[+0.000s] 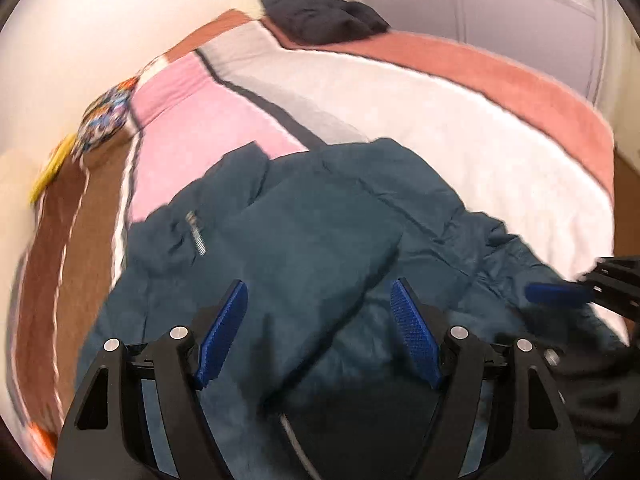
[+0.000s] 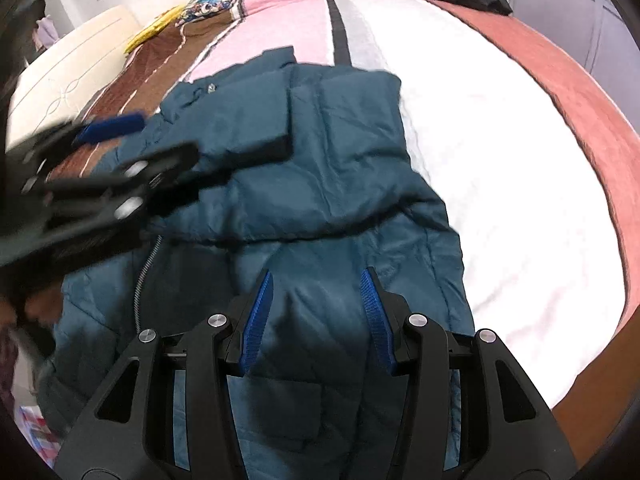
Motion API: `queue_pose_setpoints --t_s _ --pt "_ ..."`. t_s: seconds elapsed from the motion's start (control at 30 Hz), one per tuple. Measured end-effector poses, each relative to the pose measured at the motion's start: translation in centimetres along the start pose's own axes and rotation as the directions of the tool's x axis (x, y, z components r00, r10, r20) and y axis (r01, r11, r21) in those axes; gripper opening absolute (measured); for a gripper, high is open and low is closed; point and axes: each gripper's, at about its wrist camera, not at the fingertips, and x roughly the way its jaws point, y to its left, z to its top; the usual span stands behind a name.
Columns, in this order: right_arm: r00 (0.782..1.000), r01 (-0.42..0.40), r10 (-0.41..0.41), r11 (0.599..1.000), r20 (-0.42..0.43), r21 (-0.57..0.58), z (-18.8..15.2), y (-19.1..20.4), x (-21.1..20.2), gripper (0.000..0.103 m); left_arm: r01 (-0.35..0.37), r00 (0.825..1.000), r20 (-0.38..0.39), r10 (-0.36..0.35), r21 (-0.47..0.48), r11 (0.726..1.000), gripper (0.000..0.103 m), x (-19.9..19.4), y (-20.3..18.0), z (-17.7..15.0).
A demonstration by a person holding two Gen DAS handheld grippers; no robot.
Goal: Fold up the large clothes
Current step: 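Carry the sleeve across the jacket front with the right tool, then release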
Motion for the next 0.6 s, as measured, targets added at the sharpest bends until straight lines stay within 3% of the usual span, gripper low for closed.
queue_pose_setpoints --t_s 0.1,0.23,0.33,0.37,0.47,0.6 --pt "1.000 -0.020 0.020 1.000 -0.020 0.012 -0.5 -0.7 0.5 0.046 0.003 0.999 -0.034 -0.001 0.059 0.998 0.073 1.7 -1.0 0.8" --pt "1.000 0.005 -0.005 1.000 -0.020 -0.008 -0.7 -0.6 0.8 0.046 -0.045 0.994 -0.093 0.053 0.084 0.995 0.068 4.2 -1.4 1.1" --pt "1.000 0.004 -0.005 1.000 -0.018 -0.011 -0.8 -0.6 0.8 0.046 -0.049 0.993 -0.105 0.052 0.031 0.998 0.034 4.8 -0.9 1.0" --pt "1.000 0.004 -0.004 1.000 -0.020 -0.009 -0.8 -0.6 1.0 0.046 -0.048 0.993 -0.107 0.049 0.014 0.999 0.018 4.8 -0.9 0.9" --pt "1.000 0.005 -0.005 1.000 -0.022 0.002 -0.7 -0.7 1.0 0.046 -0.047 0.996 -0.082 0.040 -0.091 0.995 0.010 3.6 0.6 0.8" --pt "1.000 0.012 -0.012 1.000 -0.020 0.009 -0.7 -0.7 0.8 0.046 -0.043 0.999 -0.016 0.040 -0.208 0.977 0.008 0.9 3.1 0.1"
